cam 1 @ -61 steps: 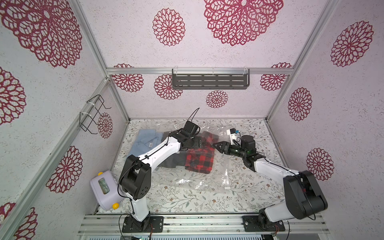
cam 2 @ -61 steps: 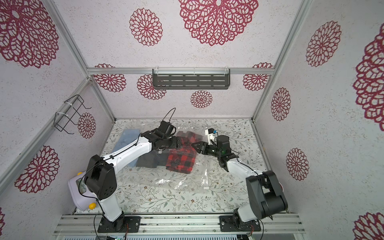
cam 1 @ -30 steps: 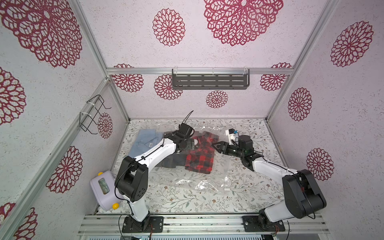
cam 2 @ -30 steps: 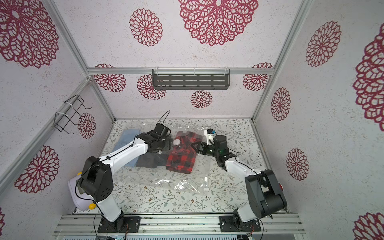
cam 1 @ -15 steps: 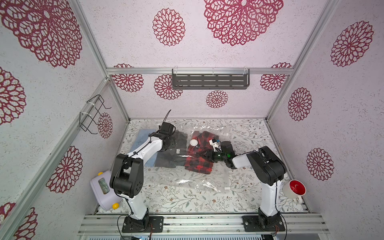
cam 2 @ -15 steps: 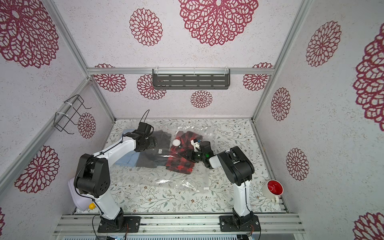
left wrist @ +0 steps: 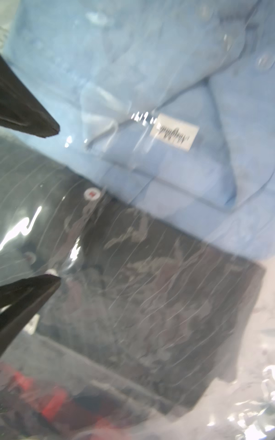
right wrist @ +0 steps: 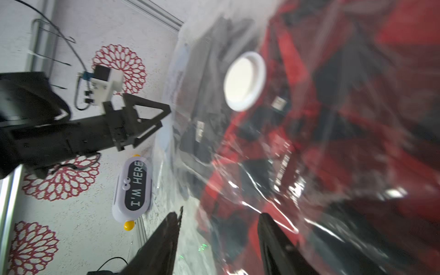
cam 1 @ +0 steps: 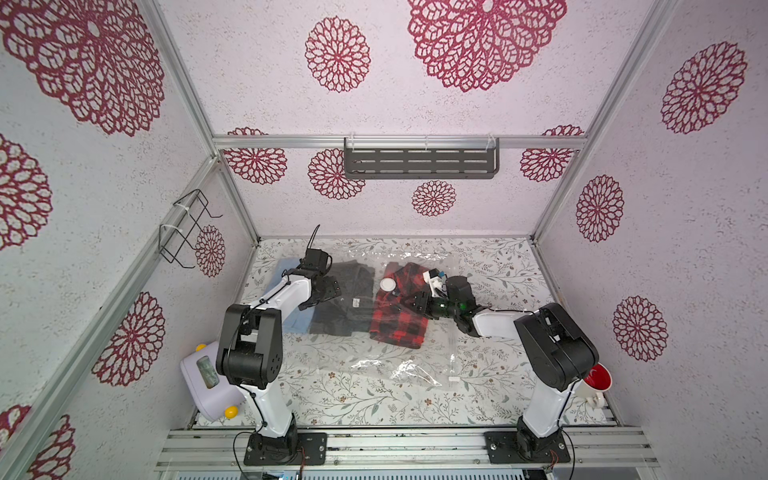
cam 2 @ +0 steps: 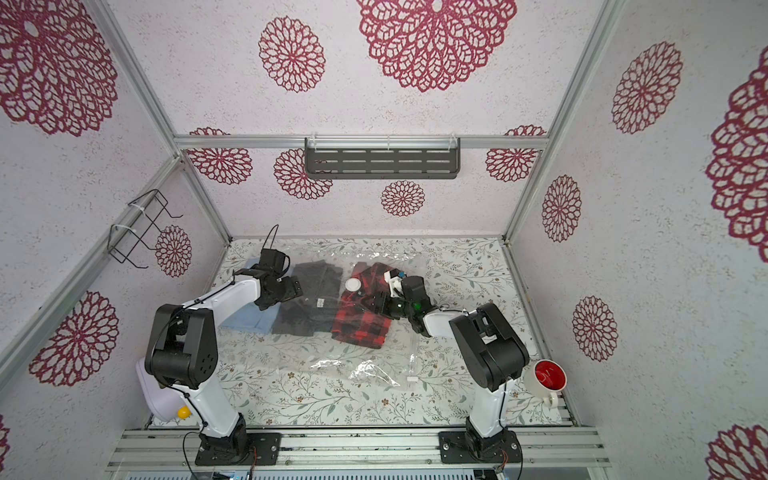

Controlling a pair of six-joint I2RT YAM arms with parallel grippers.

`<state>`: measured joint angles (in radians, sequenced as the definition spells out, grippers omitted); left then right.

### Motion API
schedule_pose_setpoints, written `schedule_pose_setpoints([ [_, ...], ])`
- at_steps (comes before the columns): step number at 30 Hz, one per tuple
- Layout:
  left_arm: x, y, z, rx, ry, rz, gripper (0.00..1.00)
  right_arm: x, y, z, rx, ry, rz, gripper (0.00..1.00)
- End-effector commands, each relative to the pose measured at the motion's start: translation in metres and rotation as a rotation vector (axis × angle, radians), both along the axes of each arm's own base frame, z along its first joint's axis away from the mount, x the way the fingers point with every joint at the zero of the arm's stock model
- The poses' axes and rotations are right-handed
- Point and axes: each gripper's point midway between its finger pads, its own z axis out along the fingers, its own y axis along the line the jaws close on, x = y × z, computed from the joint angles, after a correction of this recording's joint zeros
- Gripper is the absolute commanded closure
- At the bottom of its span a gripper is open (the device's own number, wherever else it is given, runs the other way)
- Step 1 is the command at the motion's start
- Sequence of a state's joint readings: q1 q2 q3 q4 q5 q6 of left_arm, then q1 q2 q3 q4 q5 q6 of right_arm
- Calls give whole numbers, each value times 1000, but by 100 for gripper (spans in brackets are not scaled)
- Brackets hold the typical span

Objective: Place the folded shirt into the vacuum bag
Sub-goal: Adjust the vacuum bag at the center of the board.

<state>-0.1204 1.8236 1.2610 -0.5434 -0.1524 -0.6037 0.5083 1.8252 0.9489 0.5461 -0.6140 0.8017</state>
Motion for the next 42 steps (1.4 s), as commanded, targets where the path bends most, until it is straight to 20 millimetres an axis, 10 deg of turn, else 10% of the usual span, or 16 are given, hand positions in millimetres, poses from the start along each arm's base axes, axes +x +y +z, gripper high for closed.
schedule_pose_setpoints([
  [1, 10, 11, 11, -39, -46, 33, 5, -8, 36, 22, 48, -48, 131, 42],
  [7, 17, 31, -13, -127, -42, 99, 5, -22, 81, -23, 41, 40, 248, 42],
  [13, 30, 45, -28, -172, -25, 128, 5, -4, 65, -115, -210, 173, 144, 42],
  [18, 48, 66, -37, -221, -42, 181, 5, 24, 71, -116, -188, 164, 124, 42],
  [24, 68, 88, -22, -261, -79, 224, 7, 38, 88, -67, -125, 84, 150, 43],
  [31, 50, 54, 44, -201, -183, 154, 6, -5, 55, -4, -76, -10, 134, 38],
  [42, 29, -66, 67, -97, -182, -105, 4, -64, -28, -89, -187, 157, 13, 36],
])
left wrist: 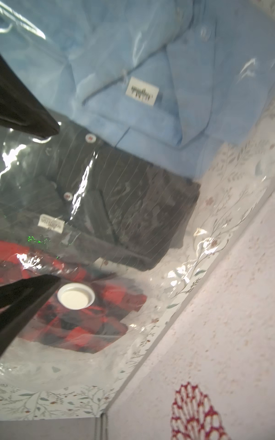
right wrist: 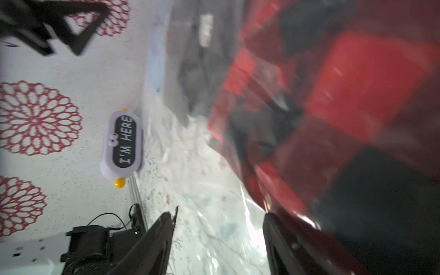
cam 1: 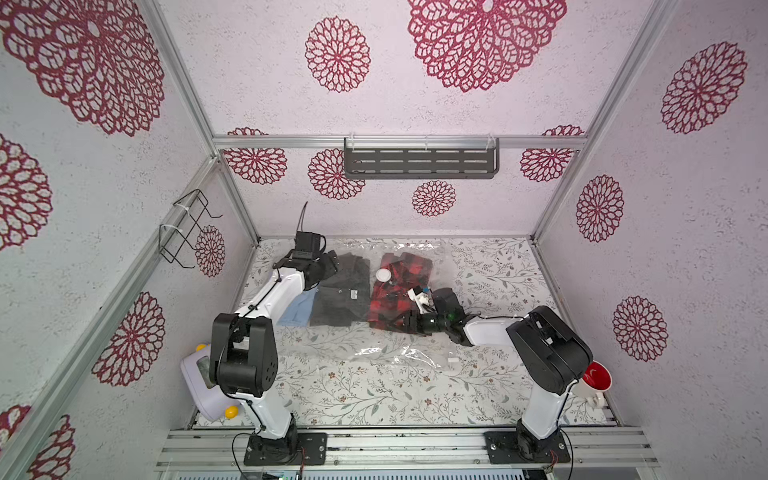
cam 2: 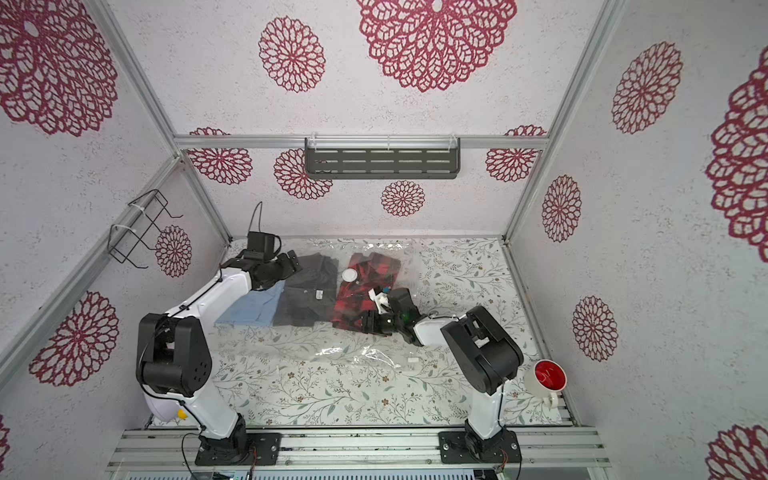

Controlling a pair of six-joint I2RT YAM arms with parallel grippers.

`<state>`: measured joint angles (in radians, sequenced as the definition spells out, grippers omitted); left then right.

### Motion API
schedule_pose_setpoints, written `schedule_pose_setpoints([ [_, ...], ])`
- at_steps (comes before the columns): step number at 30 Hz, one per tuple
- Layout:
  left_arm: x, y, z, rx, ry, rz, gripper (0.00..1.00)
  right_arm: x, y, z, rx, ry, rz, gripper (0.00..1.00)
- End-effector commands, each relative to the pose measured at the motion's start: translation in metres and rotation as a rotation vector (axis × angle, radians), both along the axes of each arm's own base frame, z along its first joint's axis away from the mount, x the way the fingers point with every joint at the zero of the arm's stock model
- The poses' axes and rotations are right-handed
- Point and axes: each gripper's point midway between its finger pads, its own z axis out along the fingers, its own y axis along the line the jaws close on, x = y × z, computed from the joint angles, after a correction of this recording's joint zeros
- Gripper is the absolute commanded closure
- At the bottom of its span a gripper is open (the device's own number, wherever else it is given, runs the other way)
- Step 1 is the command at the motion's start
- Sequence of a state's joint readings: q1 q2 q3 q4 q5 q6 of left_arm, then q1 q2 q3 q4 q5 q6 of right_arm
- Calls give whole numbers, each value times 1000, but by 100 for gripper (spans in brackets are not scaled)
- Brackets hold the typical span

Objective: Place the folded shirt into the vacuum bag
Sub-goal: Adjust the vacuum bag at the center of the board.

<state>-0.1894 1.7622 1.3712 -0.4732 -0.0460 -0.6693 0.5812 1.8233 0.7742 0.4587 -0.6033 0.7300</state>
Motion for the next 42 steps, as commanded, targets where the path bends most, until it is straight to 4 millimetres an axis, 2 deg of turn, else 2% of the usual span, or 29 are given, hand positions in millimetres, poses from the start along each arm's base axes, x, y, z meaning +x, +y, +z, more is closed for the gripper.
schedule_pose_setpoints([
  [1, -11, -21, -10, 75, 38, -52, 4, 6, -31, -11, -49, -8, -102, 36],
  [3, -14, -39, -10, 90, 33, -100, 4, 3, -45, -3, -62, -30, -132, 36],
  [5, -16, -56, -10, 100, 32, -144, 4, 4, -58, 13, -54, -62, -160, 36],
  [7, -16, -74, -11, 100, 33, -189, 4, 13, -71, 37, -18, -116, -198, 35],
  [10, -17, -104, -11, 89, 39, -268, 4, 38, -92, 64, 22, -177, -262, 35],
  [14, -21, -140, -17, 102, 52, -350, 3, 81, -117, 83, 56, -221, -331, 35],
  [19, -29, -172, -25, 130, 52, -432, 3, 138, -130, 85, 104, -233, -354, 36],
  [20, -31, -177, -33, 145, 62, -447, 3, 147, -131, 84, 119, -230, -355, 36],
  [21, -33, -181, -44, 160, 78, -461, 3, 156, -132, 79, 128, -217, -357, 36],
  [23, -38, -190, -50, 176, 83, -495, 3, 169, -131, 69, 146, -193, -347, 36],
  [25, -44, -196, -55, 196, 91, -510, 3, 177, -134, 51, 135, -156, -349, 36],
  [28, -49, -197, -65, 259, 95, -530, 3, 182, -147, 24, 79, -103, -382, 37],
  [30, -46, -190, -69, 308, 93, -518, 2, 182, -160, 6, 13, -73, -414, 38],
  [32, -41, -178, -72, 371, 102, -495, 2, 180, -170, 0, -30, -64, -434, 39],
  [34, -34, -163, -65, 424, 107, -457, 1, 178, -174, 13, -46, -105, -437, 39],
  [37, -26, -149, -50, 406, 84, -426, 1, 183, -176, 36, -69, -175, -418, 38],
  [40, -22, -136, -39, 370, 73, -395, 0, 199, -179, 50, -90, -220, -397, 37],
  [42, -23, -127, -42, 346, 92, -377, 0, 216, -184, 53, -111, -249, -390, 37],
])
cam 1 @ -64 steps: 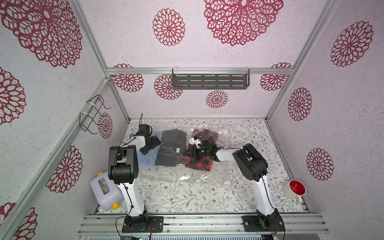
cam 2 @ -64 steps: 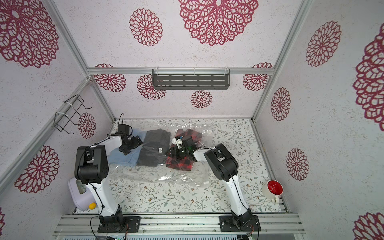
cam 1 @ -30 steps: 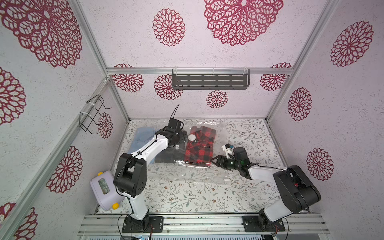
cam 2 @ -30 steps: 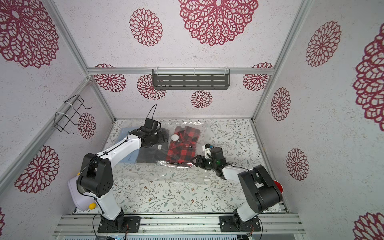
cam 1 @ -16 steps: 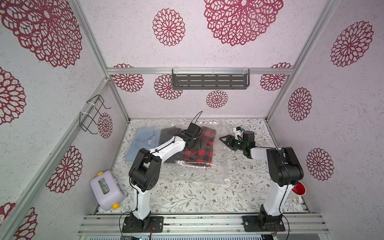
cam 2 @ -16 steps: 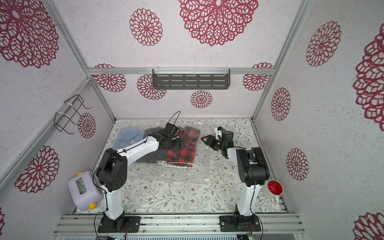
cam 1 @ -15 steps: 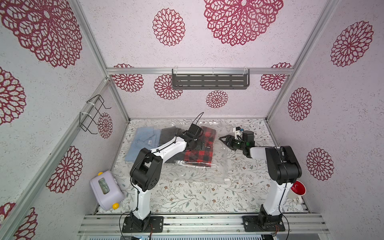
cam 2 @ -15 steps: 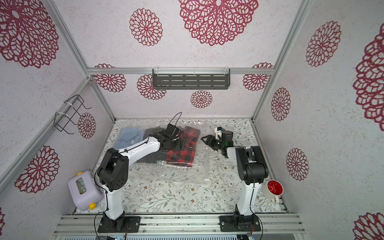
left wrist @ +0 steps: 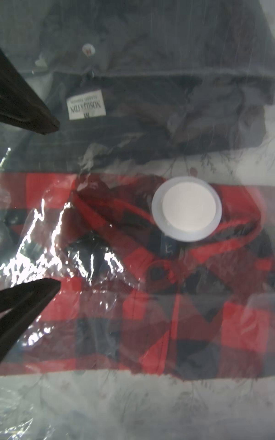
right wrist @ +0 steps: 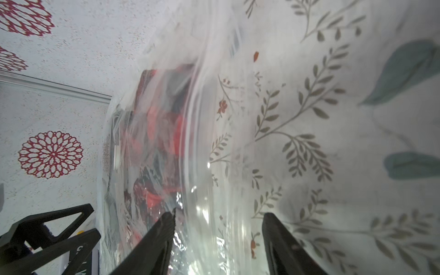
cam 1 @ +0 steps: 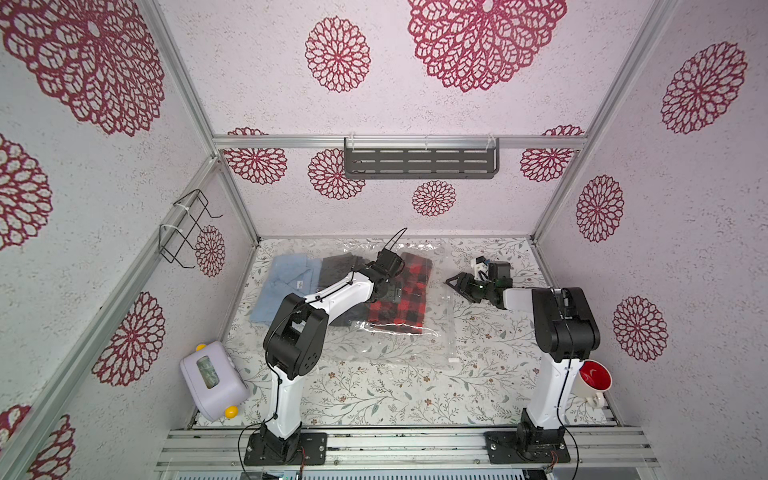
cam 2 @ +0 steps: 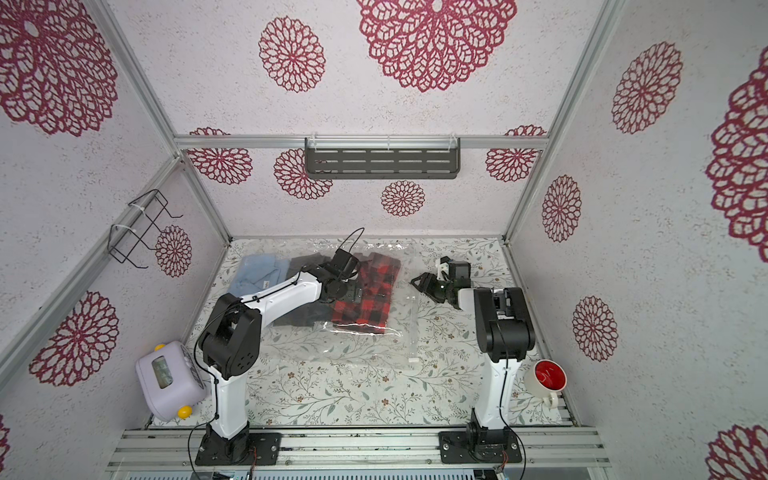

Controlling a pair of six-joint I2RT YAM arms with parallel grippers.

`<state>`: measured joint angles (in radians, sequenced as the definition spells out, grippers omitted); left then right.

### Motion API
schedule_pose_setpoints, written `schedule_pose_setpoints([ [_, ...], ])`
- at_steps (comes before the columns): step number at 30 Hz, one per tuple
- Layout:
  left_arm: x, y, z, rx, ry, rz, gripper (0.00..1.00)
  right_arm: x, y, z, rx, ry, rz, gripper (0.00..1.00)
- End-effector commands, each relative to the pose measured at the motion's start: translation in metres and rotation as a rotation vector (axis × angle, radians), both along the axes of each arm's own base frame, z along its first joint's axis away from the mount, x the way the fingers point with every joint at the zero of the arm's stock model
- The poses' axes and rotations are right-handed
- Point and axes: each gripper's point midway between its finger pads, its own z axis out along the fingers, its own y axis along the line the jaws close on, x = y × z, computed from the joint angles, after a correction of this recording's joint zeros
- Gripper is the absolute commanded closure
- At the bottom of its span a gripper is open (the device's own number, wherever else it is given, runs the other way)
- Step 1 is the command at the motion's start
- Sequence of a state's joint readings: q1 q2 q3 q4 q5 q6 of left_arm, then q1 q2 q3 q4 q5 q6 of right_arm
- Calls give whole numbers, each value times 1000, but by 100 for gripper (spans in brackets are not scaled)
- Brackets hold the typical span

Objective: Place the folded shirt into the vacuum bag
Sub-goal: Adjust the vacuum bag at the center of the board.

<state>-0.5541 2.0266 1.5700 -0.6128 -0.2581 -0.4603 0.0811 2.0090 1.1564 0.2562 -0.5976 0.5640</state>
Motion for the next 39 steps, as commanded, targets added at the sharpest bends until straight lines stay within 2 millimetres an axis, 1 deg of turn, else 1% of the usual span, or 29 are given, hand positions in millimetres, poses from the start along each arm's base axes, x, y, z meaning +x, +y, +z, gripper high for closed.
schedule_pose_setpoints([
  [1, 2, 19, 35, -44, -47, 38, 0, 33, -8, 33, -79, -121, 24, 37],
  [4, -6, 28, 32, -70, -24, 54, 0, 60, -11, 30, -84, -122, 25, 37],
  [6, -12, 34, 27, -72, -6, 66, 0, 77, -7, 25, -55, -110, 42, 36],
  [9, -22, 44, 21, -75, 20, 87, 0, 97, -3, 15, -22, -85, 52, 36],
  [12, -31, 54, 13, -87, 40, 114, 1, 112, -1, 5, -12, -61, 59, 36],
  [16, -37, 69, -3, -80, 71, 143, 1, 121, 16, -4, 77, -31, 118, 38],
  [19, -37, 81, -17, -80, 97, 175, 1, 121, 31, -11, 108, -11, 144, 45],
  [21, -35, 90, -25, -86, 114, 203, 1, 120, 35, -17, 104, 6, 139, 54],
  [22, -34, 94, -29, -89, 122, 215, 1, 119, 33, -20, 101, 20, 128, 59],
  [25, -31, 104, -34, -99, 133, 245, 1, 112, 21, -22, 72, 35, 78, 82],
  [26, -30, 107, -34, -101, 134, 254, 1, 109, 17, -18, 64, 28, 62, 87],
  [29, -27, 117, -36, -95, 136, 278, 1, 93, 2, -3, 51, -2, 18, 97],
  [31, -26, 123, -40, -94, 143, 295, 1, 81, -11, 6, 46, -13, -22, 100],
  [34, -26, 131, -44, -94, 153, 313, 1, 57, -36, 17, 46, -29, -101, 100],
  [37, -26, 133, -48, -97, 159, 323, 1, 26, -63, 21, 47, -35, -185, 100],
  [39, -25, 132, -53, -105, 165, 327, 1, 4, -80, 19, 44, -30, -238, 100],
])
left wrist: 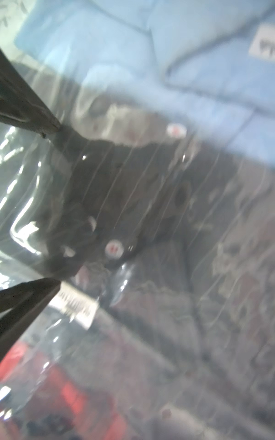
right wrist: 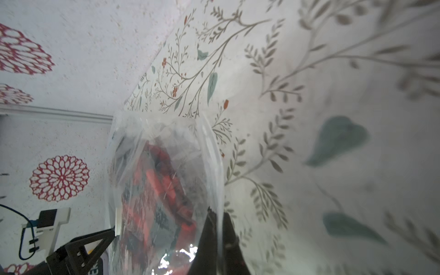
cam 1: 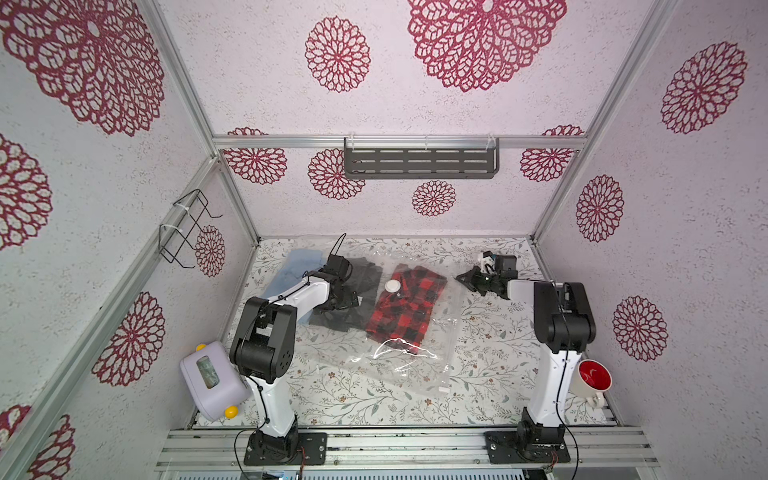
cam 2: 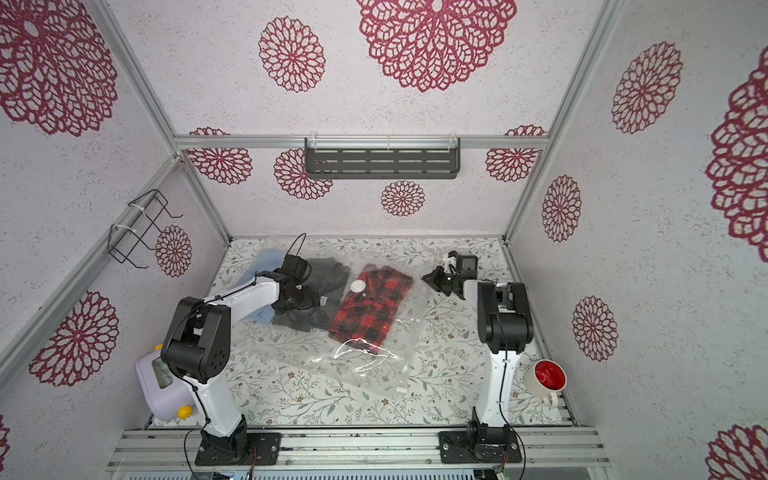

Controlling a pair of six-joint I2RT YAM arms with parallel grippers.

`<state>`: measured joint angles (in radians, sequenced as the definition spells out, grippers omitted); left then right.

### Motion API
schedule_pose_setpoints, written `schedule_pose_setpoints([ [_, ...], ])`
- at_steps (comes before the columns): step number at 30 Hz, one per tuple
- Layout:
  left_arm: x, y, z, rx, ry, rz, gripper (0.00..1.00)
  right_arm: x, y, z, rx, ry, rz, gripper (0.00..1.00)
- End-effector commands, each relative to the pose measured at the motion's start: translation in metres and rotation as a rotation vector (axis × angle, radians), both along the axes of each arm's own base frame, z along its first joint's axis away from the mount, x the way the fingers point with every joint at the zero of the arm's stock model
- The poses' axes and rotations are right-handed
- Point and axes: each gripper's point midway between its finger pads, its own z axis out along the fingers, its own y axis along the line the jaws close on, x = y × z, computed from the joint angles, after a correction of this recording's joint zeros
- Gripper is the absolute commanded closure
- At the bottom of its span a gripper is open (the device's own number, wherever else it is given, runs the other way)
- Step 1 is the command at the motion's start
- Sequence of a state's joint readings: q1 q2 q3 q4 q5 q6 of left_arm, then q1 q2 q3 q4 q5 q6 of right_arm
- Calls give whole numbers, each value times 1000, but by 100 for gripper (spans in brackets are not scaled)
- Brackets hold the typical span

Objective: Place the folded shirt into the vacuum bag
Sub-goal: Adjust the vacuum bag at the center of the board.

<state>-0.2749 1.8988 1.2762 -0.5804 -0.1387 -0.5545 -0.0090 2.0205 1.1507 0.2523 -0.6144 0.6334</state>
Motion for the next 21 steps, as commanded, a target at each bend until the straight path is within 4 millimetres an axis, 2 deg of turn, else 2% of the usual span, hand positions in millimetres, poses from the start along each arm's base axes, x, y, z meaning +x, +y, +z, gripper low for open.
schedule_pose_setpoints([
  [1, 5, -2, -12, -23, 1, 15, 1, -14, -46, 27, -14, -91, -150, 100],
  [4, 14, -9, -34, -37, 51, 14, 1, -42, -57, 31, 10, -104, -187, 100],
  [7, 34, -19, -44, -65, 57, 5, 0, -62, -56, 39, 38, -120, -188, 100],
  [12, 70, -42, -60, -120, 83, -14, 0, -85, -49, 68, 59, -168, -159, 100],
  [16, 94, -60, -63, -150, 77, -34, 1, -101, -37, 104, 108, -227, -108, 100],
  [19, 101, -71, -57, -162, 70, -53, 1, -121, -28, 123, 125, -262, -80, 100],
  [21, 102, -78, -47, -168, 53, -73, 1, -138, -21, 131, 136, -274, -65, 100],
])
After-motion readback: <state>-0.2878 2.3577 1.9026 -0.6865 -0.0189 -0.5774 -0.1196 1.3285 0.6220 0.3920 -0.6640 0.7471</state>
